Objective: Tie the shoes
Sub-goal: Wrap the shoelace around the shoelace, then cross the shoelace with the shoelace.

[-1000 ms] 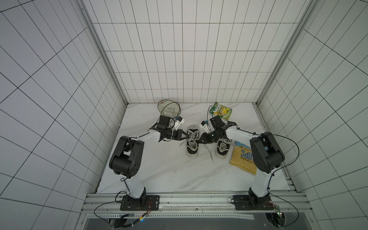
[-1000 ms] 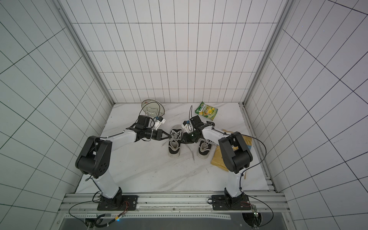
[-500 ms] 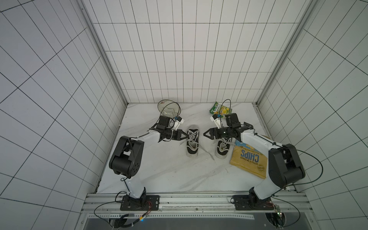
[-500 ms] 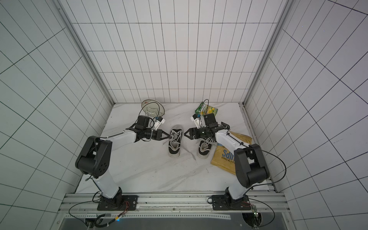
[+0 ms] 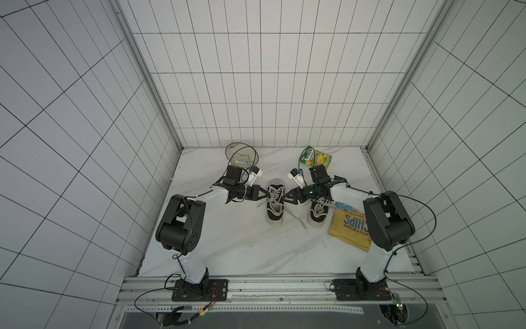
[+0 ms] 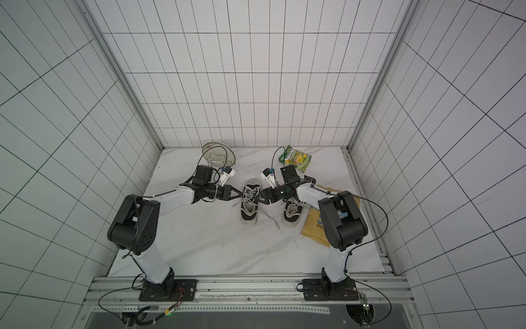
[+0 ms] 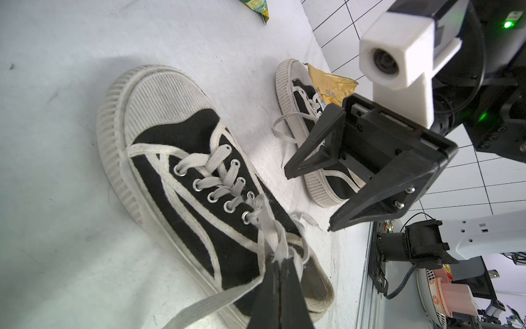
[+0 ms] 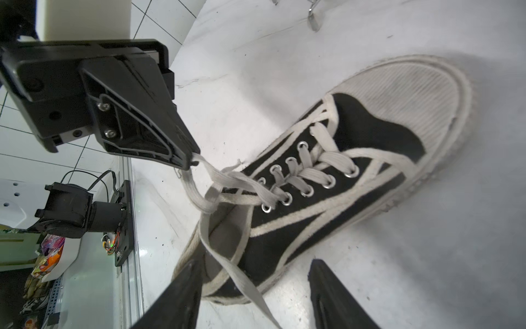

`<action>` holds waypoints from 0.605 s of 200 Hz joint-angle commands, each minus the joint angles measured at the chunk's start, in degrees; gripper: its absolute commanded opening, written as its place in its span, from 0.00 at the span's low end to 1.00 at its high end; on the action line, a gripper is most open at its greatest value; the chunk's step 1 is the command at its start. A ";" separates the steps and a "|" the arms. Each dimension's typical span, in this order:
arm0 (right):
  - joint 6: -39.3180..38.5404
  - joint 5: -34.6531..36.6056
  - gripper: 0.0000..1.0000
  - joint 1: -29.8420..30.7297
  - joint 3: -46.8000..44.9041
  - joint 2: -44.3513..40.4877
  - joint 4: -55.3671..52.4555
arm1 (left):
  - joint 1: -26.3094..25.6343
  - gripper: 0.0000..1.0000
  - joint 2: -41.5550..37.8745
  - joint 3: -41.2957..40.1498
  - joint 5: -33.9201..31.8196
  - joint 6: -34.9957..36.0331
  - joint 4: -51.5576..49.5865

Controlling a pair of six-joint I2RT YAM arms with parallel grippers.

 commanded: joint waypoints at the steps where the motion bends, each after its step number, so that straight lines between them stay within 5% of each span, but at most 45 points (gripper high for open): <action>1: -2.54 -1.94 0.56 0.95 1.26 2.15 -0.85 | 0.31 0.00 -0.46 -0.38 0.35 0.14 1.44; 58: -3.96 -3.22 0.39 1.85 0.52 3.12 -1.50 | 0.40 0.00 -0.38 -0.29 0.31 -0.04 1.42; 90: -3.80 -2.69 0.20 2.20 0.35 2.54 -1.64 | 0.40 0.00 -0.48 -0.38 0.11 -0.05 1.57; 121: -3.68 -1.71 0.28 2.58 -0.42 0.52 -1.62 | 0.49 0.00 -0.51 -0.38 0.04 -0.09 1.60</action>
